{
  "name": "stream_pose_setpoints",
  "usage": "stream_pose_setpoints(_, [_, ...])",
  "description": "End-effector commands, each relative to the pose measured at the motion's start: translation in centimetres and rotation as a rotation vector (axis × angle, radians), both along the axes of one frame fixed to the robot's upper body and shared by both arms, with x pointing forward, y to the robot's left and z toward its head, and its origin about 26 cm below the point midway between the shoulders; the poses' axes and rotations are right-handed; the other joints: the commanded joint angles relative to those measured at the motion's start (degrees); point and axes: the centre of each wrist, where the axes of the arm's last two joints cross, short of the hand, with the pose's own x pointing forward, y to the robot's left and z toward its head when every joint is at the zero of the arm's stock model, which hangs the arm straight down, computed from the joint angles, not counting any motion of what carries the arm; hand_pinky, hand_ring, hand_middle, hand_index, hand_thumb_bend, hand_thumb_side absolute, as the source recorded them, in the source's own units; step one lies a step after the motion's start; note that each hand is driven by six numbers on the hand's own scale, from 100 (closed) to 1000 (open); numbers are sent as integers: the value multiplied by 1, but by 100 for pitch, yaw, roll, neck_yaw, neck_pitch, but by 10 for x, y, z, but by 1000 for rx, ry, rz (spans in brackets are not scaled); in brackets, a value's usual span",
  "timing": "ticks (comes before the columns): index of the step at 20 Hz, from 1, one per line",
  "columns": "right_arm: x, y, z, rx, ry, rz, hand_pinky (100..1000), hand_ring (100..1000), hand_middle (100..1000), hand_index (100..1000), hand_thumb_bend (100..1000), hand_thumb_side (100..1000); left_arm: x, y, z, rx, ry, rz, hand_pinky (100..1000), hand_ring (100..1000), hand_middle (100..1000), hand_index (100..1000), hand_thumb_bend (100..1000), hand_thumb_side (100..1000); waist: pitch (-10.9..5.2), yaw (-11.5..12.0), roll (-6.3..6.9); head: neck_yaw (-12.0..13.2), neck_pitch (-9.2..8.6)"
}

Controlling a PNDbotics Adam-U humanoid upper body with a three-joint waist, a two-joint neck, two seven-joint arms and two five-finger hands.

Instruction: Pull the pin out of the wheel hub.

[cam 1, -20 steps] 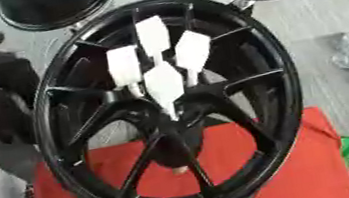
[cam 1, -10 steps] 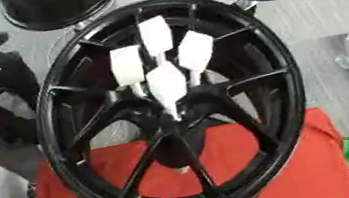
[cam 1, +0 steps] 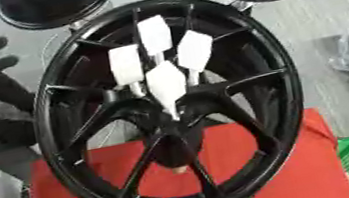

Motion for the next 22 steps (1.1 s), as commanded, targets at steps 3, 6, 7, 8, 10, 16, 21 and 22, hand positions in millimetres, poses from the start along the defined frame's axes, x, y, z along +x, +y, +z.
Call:
stream_pose_setpoints(3, [-5, 17, 46, -338, -32, 117, 805, 732, 674, 798, 100, 352, -1, 5, 5, 30, -15, 4, 683, 746, 694, 721, 169, 745, -175, 3, -53, -88, 54])
stream_pose_setpoints(6, [-6, 35, 62, -522, -19, 189, 810, 740, 682, 799, 100, 188, -1, 5, 4, 42, -11, 2, 683, 746, 694, 721, 168, 747, -194, 10, -99, -116, 89])
stream_pose_setpoints(7, [-6, 40, 66, -571, -17, 203, 811, 741, 683, 800, 100, 174, -1, 5, 3, 46, -9, 1, 683, 746, 695, 721, 168, 747, -199, 9, -113, -118, 99])
stream_pose_setpoints(8, [-6, 45, 69, -611, -16, 215, 808, 742, 684, 800, 100, 164, -1, 6, 3, 50, -8, 0, 683, 746, 695, 721, 168, 748, -204, 10, -124, -118, 104])
stream_pose_setpoints(10, [-6, 56, 73, -686, -13, 244, 814, 746, 687, 801, 100, 142, -1, 6, 2, 56, -5, -1, 683, 747, 695, 721, 168, 748, -213, 14, -148, -124, 119])
stream_pose_setpoints(16, [6, 99, 81, -914, -3, 336, 821, 763, 703, 805, 100, 150, -1, 6, 1, 65, -1, -7, 680, 747, 696, 721, 166, 745, -259, 11, -179, -142, 170])
stream_pose_setpoints(21, [34, 134, 73, -1047, 80, 418, 819, 764, 704, 806, 100, 177, -1, 6, 0, 65, 1, -8, 681, 748, 697, 721, 167, 744, -297, -6, -192, -172, 209])
stream_pose_setpoints(22, [39, 140, 72, -1058, 95, 435, 819, 765, 705, 806, 100, 180, -1, 6, 0, 65, 2, -7, 681, 749, 697, 721, 167, 744, -301, -9, -193, -163, 209])
